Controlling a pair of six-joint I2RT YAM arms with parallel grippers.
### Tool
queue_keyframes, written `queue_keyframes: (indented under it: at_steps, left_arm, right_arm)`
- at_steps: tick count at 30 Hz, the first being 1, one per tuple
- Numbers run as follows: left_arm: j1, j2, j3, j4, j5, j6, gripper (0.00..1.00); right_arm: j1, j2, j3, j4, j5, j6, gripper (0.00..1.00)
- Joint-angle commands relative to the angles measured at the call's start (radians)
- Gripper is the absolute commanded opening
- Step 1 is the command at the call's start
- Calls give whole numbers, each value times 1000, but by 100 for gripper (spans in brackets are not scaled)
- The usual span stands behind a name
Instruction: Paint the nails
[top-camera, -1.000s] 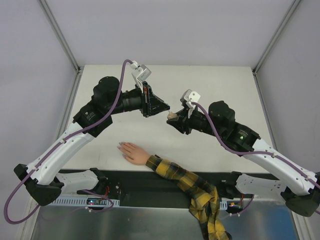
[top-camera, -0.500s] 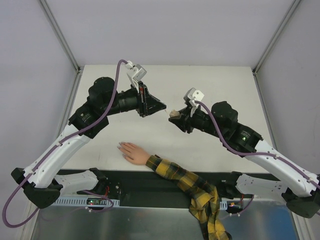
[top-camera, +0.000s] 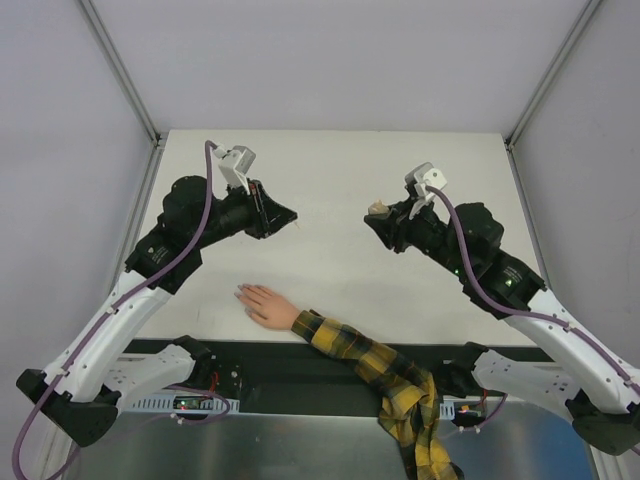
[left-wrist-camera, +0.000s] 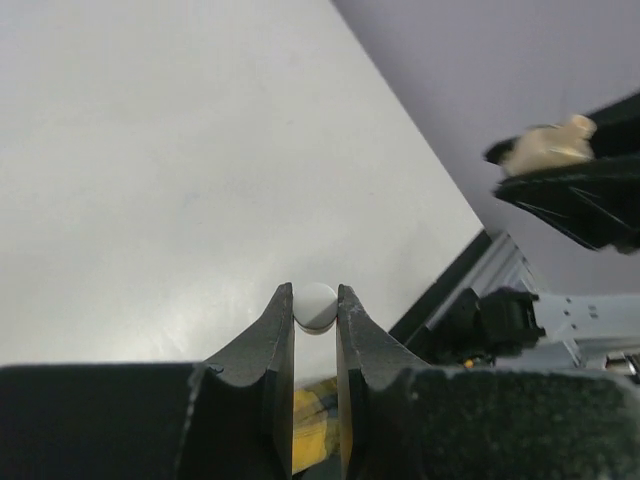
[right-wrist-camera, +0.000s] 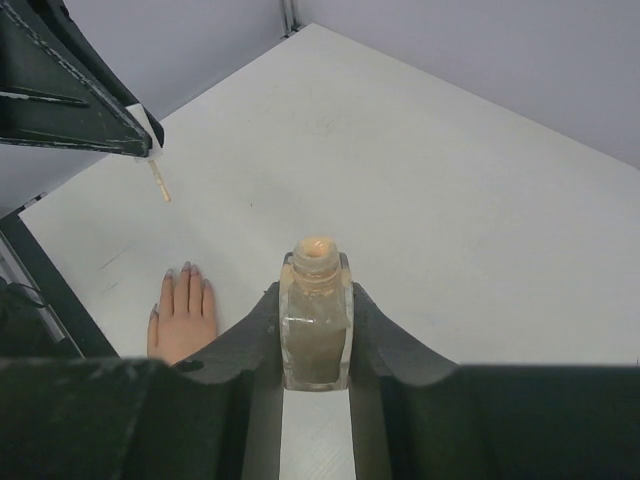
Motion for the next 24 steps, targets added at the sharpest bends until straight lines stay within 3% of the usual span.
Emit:
queue_keyframes:
  at_steps: [1,3,7,19,24]
  left_arm:
    - [60,-18,-52,-123,-192,-69,0]
    - [80,-3,-68,-187,-337,-84,0]
    - [85,22,-132,-278,-487,-121,0]
    - [85,5,-476,-283,-590,-331,0]
    - [85,-76,-504,-261,-703,-349,0]
  right_arm:
    - [-12,-1,43,-17,-9,12,0]
    - [-15,8,48,-23,-9,15,0]
    - [-13,35,73,-57,50,16,0]
    - [-15,45,94,-72,261,88,0]
    - [-15,149,238,-178,267,44,0]
